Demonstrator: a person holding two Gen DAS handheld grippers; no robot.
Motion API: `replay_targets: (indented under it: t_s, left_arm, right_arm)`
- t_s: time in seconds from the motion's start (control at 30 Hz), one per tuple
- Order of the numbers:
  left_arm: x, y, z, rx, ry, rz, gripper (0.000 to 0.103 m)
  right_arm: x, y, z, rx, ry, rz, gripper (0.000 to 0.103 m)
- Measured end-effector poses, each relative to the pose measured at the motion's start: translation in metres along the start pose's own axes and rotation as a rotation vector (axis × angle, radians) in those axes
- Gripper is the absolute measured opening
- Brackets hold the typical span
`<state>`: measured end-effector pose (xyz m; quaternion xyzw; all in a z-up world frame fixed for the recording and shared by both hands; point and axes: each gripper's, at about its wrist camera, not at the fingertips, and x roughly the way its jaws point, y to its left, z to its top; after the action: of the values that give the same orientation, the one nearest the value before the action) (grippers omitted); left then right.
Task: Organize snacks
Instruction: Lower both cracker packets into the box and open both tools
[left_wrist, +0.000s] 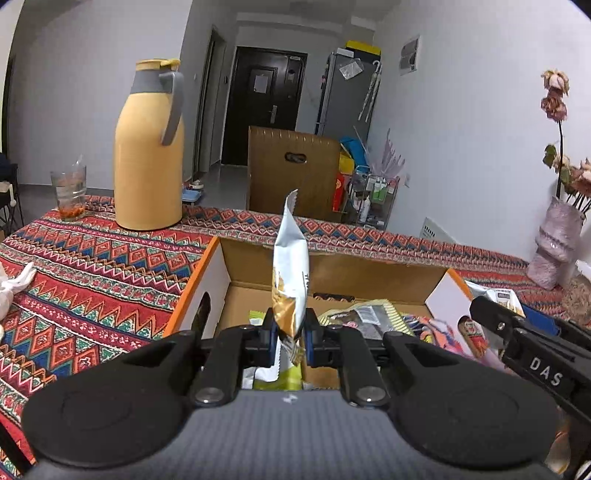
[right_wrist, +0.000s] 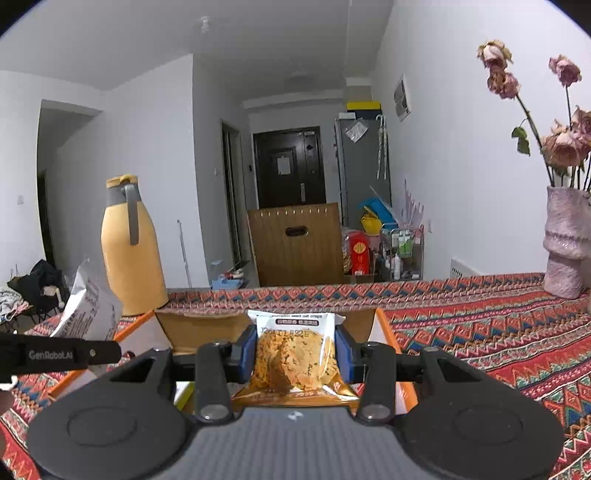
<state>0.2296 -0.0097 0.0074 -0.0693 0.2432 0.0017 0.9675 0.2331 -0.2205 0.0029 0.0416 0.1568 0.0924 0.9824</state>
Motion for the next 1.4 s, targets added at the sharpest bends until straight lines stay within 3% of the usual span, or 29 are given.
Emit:
replay_targets:
  t_s: [0.27, 0.3, 0.33, 0.37, 0.43, 0.47, 0.53, 1.4]
  left_arm:
    - [0.001, 0.0, -0.007, 0.0, 0.009, -0.006, 0.016]
    - [0.0, 0.0, -0.007, -0.001, 0.004, -0.005, 0.023]
    - [-0.002, 0.001, -0.007, -0.003, -0.004, -0.007, 0.039]
    - [-0.004, 0.001, -0.007, -0.007, -0.014, -0.004, 0.05]
    - [-0.011, 0.0, -0.008, -0.011, -0.05, 0.024, 0.088]
    - [-0.015, -0.001, -0.008, -0.011, -0.072, 0.045, 0.093]
    - [-0.021, -0.002, -0.01, -0.012, -0.102, 0.059, 0.103]
    - [-0.041, -0.006, 0.001, -0.04, -0.098, 0.076, 0.103]
  right_arm:
    - [0.002, 0.0, -0.007, 0.008, 0.05, 0.014, 0.047]
    - [0.001, -0.001, -0.007, 0.014, 0.049, 0.014, 0.047]
    - [0.001, -0.002, -0.008, 0.02, 0.05, 0.016, 0.055]
    - [0.0, -0.003, -0.008, 0.027, 0.049, 0.015, 0.07]
    - [-0.003, -0.003, -0.009, 0.031, 0.039, 0.006, 0.092]
    - [-0.004, -0.004, -0.008, 0.034, 0.034, 0.004, 0.099]
    - [-0.007, -0.005, -0.009, 0.05, 0.023, 0.007, 0.103]
    - [-0.024, -0.003, 0.009, 0.047, -0.025, -0.029, 0.103]
